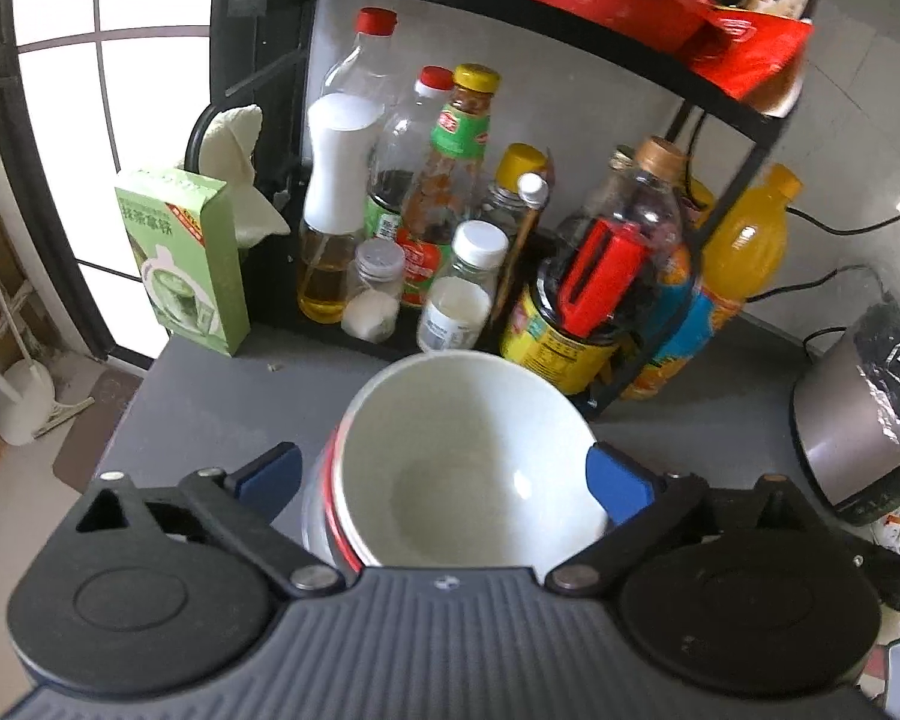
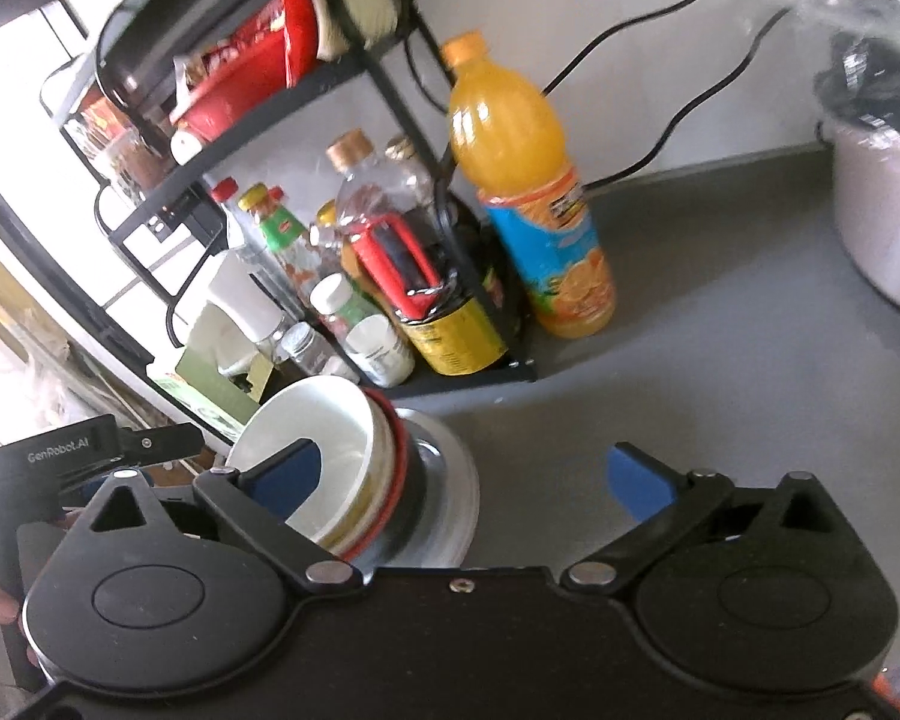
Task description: Organize plates and bowls
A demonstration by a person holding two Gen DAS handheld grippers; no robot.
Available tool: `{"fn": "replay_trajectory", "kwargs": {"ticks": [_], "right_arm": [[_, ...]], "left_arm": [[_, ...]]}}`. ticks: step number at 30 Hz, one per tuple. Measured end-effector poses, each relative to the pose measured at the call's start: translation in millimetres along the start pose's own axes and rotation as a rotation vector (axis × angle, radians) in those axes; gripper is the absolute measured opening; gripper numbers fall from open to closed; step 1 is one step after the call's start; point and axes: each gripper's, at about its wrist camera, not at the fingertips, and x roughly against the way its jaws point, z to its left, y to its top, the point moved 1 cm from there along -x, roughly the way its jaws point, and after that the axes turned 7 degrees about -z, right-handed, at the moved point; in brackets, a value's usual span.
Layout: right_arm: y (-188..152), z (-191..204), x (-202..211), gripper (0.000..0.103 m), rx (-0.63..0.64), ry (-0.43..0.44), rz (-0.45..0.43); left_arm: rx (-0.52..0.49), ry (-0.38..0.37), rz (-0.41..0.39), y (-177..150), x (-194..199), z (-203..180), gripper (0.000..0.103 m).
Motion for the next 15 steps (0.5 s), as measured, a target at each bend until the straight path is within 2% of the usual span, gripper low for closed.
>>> {"fn": "replay_trajectory", "kwargs": {"ticks": [7,10,15], "right_arm": [[-3,-43,63,0.103,0.020,0.021,-0.027],[-6,-59,87,0.103,0.032,0.033,-0.038],[-6,-80,120,0.103,0.034,0.071,-0.046]], "left_arm": [[0.004,0.023,-0.055,-34,39,-48,0.103],[0.037,0.016,-0.062,-51,56,-65,0.103],[0.013,0.023,-0.114,-83,92,-98,0.103]]}}
